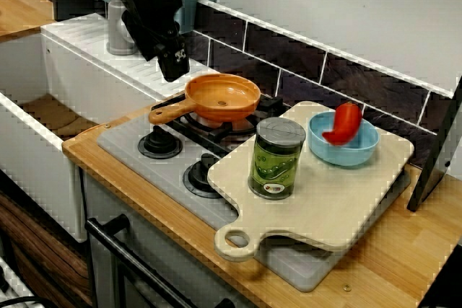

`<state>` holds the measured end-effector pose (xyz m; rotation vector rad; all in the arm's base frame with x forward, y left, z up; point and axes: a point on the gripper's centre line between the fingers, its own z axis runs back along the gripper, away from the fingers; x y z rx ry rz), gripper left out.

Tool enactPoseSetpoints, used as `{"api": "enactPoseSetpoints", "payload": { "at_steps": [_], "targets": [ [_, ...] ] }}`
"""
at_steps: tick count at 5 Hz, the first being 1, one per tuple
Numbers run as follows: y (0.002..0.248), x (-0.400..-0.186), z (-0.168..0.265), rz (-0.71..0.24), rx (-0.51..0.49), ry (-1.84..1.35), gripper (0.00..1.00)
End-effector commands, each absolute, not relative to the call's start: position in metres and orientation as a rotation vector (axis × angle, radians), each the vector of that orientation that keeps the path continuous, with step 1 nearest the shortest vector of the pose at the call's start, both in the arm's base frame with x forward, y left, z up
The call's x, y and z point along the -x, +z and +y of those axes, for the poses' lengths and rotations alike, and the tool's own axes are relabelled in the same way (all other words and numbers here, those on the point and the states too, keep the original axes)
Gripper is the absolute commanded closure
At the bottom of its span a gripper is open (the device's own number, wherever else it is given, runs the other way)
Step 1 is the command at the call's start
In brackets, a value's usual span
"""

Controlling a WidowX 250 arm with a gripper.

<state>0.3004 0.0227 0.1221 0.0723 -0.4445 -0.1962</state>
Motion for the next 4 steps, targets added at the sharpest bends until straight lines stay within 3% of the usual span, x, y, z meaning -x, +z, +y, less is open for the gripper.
{"api": "enactPoseSetpoints", "payload": {
  "at_steps": [1,4],
  "targets": [
    [0.121,-0.295,0.012,-0.458,-0.073,-0.213,0.00],
    [0.101,-0.304,0.008,-0.455,-0.128,-0.142,0.00]
  ]
}}
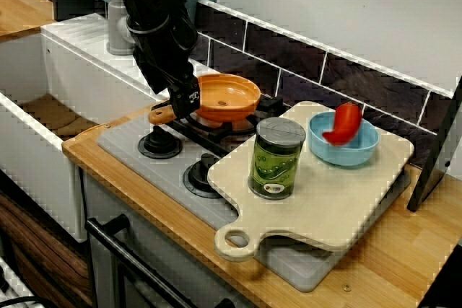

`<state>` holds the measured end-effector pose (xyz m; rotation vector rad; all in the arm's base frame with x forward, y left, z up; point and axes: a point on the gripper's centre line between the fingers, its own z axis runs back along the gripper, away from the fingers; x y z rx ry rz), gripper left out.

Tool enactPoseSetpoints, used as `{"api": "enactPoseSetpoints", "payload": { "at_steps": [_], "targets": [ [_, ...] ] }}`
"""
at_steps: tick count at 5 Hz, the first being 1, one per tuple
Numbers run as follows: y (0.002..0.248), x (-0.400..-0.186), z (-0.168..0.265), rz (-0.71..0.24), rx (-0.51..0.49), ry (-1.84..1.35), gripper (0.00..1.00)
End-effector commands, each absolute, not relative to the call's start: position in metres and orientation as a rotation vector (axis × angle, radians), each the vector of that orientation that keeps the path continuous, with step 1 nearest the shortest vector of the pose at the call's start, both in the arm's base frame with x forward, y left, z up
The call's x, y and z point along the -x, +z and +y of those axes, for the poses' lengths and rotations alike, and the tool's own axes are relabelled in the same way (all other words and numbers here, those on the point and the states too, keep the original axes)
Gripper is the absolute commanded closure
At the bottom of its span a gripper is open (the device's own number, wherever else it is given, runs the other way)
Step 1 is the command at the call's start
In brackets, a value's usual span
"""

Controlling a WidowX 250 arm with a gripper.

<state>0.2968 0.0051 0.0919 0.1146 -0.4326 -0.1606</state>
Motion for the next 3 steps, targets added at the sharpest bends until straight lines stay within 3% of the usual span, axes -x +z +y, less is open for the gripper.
{"api": "enactPoseSetpoints", "payload": {
  "at_steps": [1,3],
  "targets": [
    [0.0996,-0.3085,0.0078,-0.442,-0.132,-0.130,0.00],
    [0.0979,-0.3132,0.0095,-0.435,-0.143,-0.130,0.00]
  ]
}}
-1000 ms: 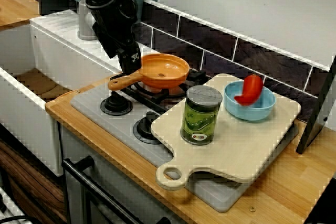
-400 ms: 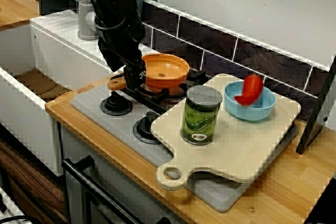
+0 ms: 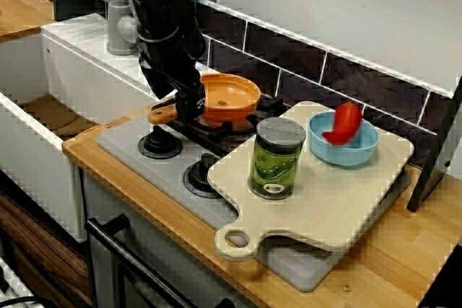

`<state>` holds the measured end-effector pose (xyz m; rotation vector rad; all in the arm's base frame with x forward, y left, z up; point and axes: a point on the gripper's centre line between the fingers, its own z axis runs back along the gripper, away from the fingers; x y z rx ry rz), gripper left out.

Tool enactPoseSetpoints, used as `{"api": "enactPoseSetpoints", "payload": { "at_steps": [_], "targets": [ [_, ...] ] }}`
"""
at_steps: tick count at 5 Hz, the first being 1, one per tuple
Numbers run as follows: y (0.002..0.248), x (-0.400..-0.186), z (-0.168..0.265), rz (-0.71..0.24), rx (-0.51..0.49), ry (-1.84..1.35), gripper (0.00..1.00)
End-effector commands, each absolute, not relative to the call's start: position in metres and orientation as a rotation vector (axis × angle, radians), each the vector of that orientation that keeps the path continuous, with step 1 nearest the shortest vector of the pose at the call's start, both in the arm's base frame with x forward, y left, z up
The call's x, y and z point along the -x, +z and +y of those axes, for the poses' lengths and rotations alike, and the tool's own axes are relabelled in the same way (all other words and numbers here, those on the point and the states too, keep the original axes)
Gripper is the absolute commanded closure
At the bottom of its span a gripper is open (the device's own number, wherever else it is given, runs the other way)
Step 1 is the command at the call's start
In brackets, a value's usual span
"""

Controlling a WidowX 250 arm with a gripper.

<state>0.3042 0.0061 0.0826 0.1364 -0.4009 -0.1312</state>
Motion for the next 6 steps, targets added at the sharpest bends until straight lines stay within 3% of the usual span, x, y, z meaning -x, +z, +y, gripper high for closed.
{"api": "enactPoseSetpoints", "payload": {
  "at_steps": [1,6],
  "targets": [
    [0.0969,-0.3162,0.0118,-0.435,-0.147,-0.121,0.00],
    [0.0875,-0.3186,0.0151,-0.408,-0.155,-0.113,0.00]
  ]
}}
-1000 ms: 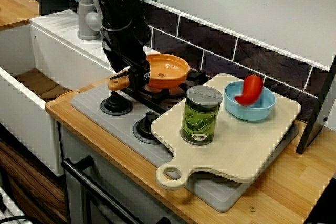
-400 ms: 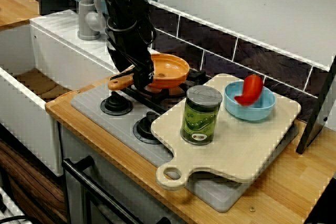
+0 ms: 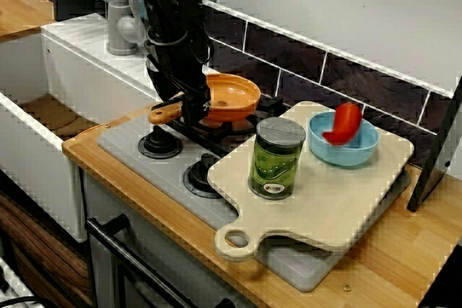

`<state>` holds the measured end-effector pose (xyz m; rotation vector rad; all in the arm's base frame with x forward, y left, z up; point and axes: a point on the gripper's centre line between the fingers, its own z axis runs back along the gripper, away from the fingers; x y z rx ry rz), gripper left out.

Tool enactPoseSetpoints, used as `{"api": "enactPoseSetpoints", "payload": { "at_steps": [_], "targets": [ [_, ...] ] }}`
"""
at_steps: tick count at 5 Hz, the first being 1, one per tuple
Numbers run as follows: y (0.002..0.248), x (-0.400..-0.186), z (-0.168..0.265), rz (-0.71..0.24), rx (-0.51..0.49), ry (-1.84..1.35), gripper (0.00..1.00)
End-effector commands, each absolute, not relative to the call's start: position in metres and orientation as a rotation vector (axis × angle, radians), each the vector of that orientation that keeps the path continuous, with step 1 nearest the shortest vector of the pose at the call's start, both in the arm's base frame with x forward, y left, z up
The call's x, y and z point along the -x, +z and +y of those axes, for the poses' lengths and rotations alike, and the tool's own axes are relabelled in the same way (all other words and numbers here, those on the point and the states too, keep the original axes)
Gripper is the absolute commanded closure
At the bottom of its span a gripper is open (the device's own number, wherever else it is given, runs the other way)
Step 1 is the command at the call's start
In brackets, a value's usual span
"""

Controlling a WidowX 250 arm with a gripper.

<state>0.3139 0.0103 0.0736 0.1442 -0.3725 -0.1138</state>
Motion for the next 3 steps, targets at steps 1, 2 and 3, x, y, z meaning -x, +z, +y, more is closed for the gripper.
{"api": "enactPoseSetpoints", "payload": {
  "at_steps": [1,2,3],
  "targets": [
    [0.0879,-0.3225,0.0161,-0.399,-0.156,-0.106,0.00],
    [0.0858,-0.3230,0.0166,-0.395,-0.156,-0.103,0.00],
    [0.0819,-0.3238,0.0167,-0.390,-0.162,-0.103,0.00]
  ]
}}
